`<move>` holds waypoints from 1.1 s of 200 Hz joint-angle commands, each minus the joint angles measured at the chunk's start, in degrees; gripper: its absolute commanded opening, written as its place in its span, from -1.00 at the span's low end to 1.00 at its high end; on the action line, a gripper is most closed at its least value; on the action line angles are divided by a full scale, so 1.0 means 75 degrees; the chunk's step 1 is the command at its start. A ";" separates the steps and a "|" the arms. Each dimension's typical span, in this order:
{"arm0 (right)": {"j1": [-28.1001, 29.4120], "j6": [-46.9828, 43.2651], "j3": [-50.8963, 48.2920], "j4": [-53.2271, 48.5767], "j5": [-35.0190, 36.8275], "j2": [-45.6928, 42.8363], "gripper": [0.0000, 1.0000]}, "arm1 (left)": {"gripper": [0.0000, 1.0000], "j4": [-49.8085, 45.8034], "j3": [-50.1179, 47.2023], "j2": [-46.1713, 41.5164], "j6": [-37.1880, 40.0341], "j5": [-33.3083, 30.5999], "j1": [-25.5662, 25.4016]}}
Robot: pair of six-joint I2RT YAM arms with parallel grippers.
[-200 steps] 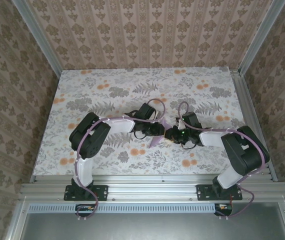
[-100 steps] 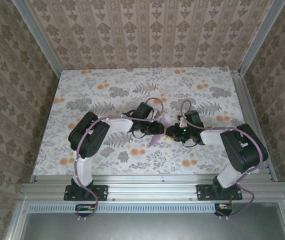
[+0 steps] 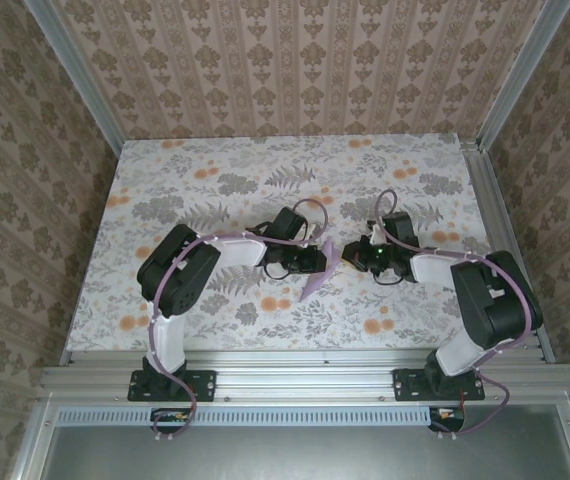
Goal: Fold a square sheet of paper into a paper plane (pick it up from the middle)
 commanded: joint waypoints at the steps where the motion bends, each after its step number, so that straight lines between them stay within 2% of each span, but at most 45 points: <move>1: 0.0131 -0.0082 0.0371 -0.0039 -0.0298 0.0299 -0.83 | -0.64 -0.0198 -0.0062 -0.0256 0.0207 0.0153 -0.0001; 35: 0.0365 -0.0024 0.0641 0.0067 -0.0355 0.0812 -0.88 | -0.73 -0.0298 -0.0025 -0.0256 0.0301 0.0142 -0.0003; 86: 0.0624 -0.0036 0.0725 0.0224 -0.0361 0.1339 -0.94 | -0.74 -0.0323 -0.0023 -0.0267 0.0346 0.0225 0.0001; 116: 0.0735 -0.0364 0.0777 -0.0202 -0.0106 0.1495 -0.95 | -0.73 -0.0264 0.0000 -0.0296 0.0313 0.0292 -0.0006; 185: 0.0746 -0.1135 0.0828 -0.1383 0.0713 0.1579 -0.98 | -0.44 -0.0977 0.0113 -0.0973 0.0636 -0.0020 -0.0104; 220: 0.0745 -0.1225 0.0767 -0.1448 0.0816 0.1557 -0.99 | -0.42 -0.1849 0.0028 -0.1471 0.0866 -0.0798 -0.0362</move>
